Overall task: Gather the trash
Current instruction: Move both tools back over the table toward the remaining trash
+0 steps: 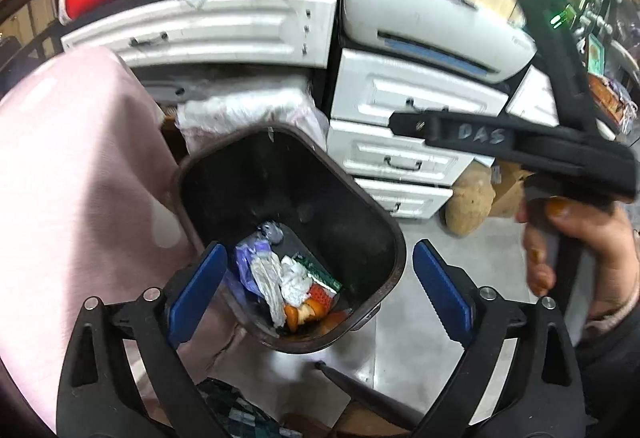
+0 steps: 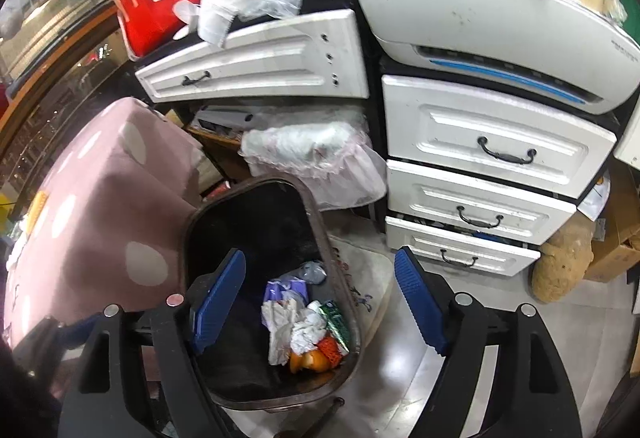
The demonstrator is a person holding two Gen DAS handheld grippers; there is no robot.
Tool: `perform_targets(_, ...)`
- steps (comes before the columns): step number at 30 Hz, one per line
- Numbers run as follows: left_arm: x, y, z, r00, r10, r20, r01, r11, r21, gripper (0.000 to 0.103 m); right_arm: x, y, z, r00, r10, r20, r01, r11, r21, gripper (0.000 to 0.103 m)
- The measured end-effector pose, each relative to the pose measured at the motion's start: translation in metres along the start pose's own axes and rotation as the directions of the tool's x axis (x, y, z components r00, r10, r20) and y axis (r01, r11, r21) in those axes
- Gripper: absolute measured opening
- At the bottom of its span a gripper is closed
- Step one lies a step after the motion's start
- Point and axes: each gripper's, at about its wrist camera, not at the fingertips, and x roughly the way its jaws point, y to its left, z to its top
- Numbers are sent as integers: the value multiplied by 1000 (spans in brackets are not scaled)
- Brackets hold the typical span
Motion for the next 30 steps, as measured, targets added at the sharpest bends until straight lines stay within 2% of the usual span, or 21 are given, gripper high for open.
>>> perform_targets(4,-37,9,-1,998,18,66,-17,1000,-5,95,-11,21,5,999,37,29,-36,999,-38,79)
perform_targets(10,-90,36,-4,987,19,162,-7,998,-70,96,-24,65,11,993,107,54,-99,986,-133,81)
perform_targets(16,-129,72,-14,968,122,222,-91,986,-143,96,-31,133,15,976,215,47,-196,946,-256,85)
perform_targets(22,-162,120,-28,951,220,217,-166,956,-242,97,-27,204,12,949,315,-10,-296,880,-371,86)
perform_targets(30,-209,190,-47,924,361,128,-309,900,-307,97,-18,298,6,900,423,-110,-418,762,-494,86)
